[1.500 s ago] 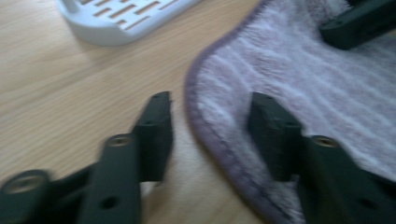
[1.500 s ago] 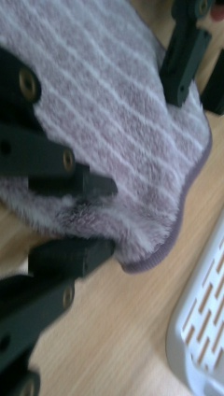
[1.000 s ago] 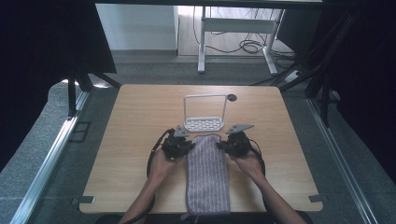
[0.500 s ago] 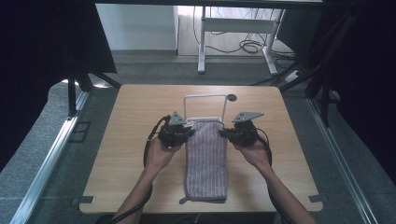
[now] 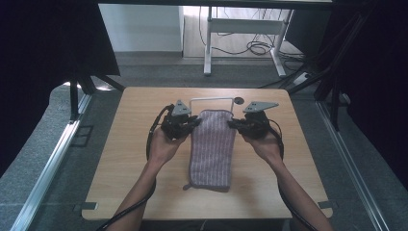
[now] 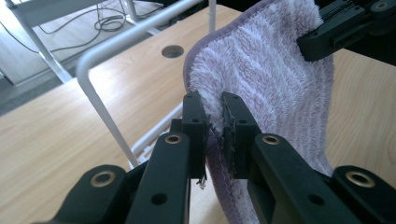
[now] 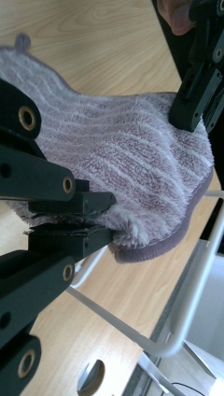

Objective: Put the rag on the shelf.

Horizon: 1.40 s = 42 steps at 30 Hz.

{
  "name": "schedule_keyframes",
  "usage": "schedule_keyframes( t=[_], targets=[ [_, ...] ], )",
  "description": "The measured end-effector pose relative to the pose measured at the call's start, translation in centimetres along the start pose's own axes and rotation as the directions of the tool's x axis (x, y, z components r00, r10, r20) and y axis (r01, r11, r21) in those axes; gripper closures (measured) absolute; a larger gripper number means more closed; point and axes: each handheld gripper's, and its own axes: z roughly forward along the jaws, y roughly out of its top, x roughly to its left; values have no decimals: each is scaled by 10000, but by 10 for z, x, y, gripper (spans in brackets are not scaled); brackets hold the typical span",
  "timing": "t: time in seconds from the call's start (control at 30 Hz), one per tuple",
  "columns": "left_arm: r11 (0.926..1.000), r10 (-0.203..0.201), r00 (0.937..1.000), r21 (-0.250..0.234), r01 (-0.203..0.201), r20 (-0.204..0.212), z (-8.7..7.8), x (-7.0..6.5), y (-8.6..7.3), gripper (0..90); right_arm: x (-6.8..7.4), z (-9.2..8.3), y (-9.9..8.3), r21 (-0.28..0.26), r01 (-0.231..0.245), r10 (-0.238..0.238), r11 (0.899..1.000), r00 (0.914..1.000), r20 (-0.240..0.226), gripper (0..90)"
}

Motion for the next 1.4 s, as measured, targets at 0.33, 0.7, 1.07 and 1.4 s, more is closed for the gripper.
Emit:
schedule_keyframes(
  t=[0.33, 0.7, 1.07, 1.4],
  targets=[
    [9997, 206, 9996, -153, -209, -190, -6, 7, 27, 808, -8, -9, 23, -337, 98, -91, 9994, 9998, 200, 847],
    [9987, 412, 9979, -268, -425, -498, -8, 19, 55, 806, -20, -14, 52, -572, 336, -299, 9978, 9974, 652, 847],
    [9983, 468, 9954, -309, -495, -838, -6, 35, 80, 806, -30, -17, 81, -799, 515, -433, 9955, 9940, 1007, 846],
    [9987, 170, 9942, -469, -221, -1063, -9, 53, 100, 806, -38, -14, 110, -972, 661, -533, 9931, 9903, 1282, 845]
  ],
)
